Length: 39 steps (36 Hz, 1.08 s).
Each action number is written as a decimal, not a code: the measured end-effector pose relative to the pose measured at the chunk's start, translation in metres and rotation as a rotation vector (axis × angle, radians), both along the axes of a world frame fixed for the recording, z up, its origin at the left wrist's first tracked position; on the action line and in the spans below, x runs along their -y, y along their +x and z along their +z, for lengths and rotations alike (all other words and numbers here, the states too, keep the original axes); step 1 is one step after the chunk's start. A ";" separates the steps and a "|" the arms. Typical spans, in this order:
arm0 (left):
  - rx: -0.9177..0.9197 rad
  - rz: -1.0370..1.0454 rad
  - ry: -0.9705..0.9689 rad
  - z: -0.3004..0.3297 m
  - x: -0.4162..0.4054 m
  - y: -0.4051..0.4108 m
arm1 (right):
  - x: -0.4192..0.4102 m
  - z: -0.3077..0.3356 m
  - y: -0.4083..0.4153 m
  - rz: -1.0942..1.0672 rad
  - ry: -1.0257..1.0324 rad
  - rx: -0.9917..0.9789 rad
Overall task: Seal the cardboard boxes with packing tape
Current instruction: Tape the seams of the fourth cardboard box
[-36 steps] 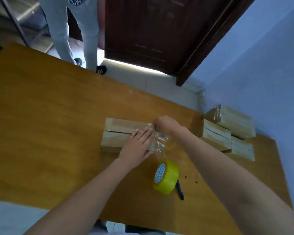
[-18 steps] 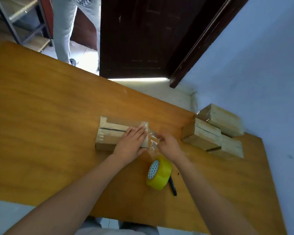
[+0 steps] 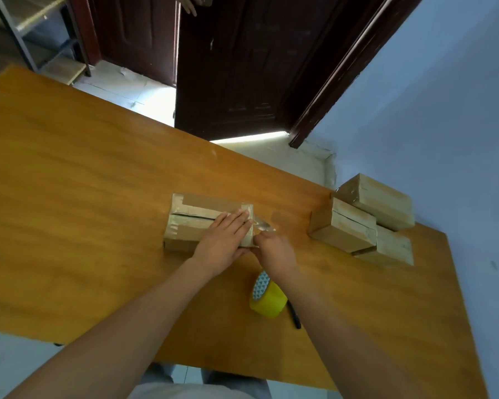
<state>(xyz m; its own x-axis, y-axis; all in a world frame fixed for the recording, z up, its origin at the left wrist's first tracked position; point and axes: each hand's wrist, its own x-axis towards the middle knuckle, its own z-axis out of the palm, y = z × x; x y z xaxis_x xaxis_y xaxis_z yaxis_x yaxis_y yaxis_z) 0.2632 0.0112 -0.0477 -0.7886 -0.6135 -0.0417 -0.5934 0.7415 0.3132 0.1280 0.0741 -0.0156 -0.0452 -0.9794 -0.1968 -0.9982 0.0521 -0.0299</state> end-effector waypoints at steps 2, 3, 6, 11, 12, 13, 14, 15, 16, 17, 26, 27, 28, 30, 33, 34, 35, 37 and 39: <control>0.006 0.000 -0.003 0.001 0.001 0.000 | 0.004 0.000 -0.006 0.061 -0.023 -0.070; 0.005 0.000 0.002 0.001 0.001 0.000 | 0.006 -0.001 -0.011 0.093 -0.029 -0.081; 0.013 -0.002 0.015 0.002 0.002 0.000 | 0.012 0.001 -0.018 0.211 -0.024 -0.098; 0.013 0.002 0.040 0.003 0.001 0.000 | 0.024 0.000 -0.025 0.218 -0.050 -0.100; 0.015 0.001 0.045 0.004 0.001 0.000 | 0.027 0.001 -0.025 0.219 -0.051 -0.103; 0.005 0.005 0.054 0.004 0.000 0.001 | 0.030 0.001 -0.026 0.227 -0.029 -0.107; -0.021 0.012 0.066 0.004 0.000 0.001 | 0.034 0.002 -0.026 0.236 0.026 -0.110; -0.054 0.020 0.081 0.004 0.000 0.002 | 0.039 0.003 -0.026 0.229 0.072 -0.110; -0.092 0.027 0.098 0.005 0.000 0.002 | 0.044 0.004 -0.027 0.202 0.157 -0.108; -0.123 0.040 0.119 0.005 0.000 0.002 | 0.048 0.003 -0.030 0.177 0.223 -0.086; -0.664 0.491 1.050 0.050 0.017 0.005 | 0.050 -0.001 -0.044 -0.177 0.401 0.327; -0.733 0.572 1.020 0.056 0.024 0.009 | 0.048 0.000 -0.046 -0.221 0.373 0.352; -0.769 0.637 0.931 0.061 0.033 0.014 | 0.047 0.002 -0.049 -0.268 0.328 0.379; -0.817 0.766 0.716 0.063 0.053 0.028 | 0.045 0.008 -0.047 -0.400 0.234 0.474; -0.711 0.966 0.482 0.064 0.077 0.052 | 0.046 0.011 -0.033 -0.605 0.140 0.691; -0.621 1.021 0.456 0.064 0.080 0.059 | 0.047 0.012 -0.026 -0.657 0.136 0.751; -0.524 1.057 0.468 0.063 0.081 0.066 | 0.048 0.010 -0.020 -0.706 0.136 0.793; -0.319 1.085 0.623 0.057 0.078 0.073 | 0.052 0.004 -0.012 -0.799 0.135 0.880; -0.266 1.066 0.834 0.049 0.073 0.073 | 0.057 0.005 -0.002 -0.906 0.141 1.014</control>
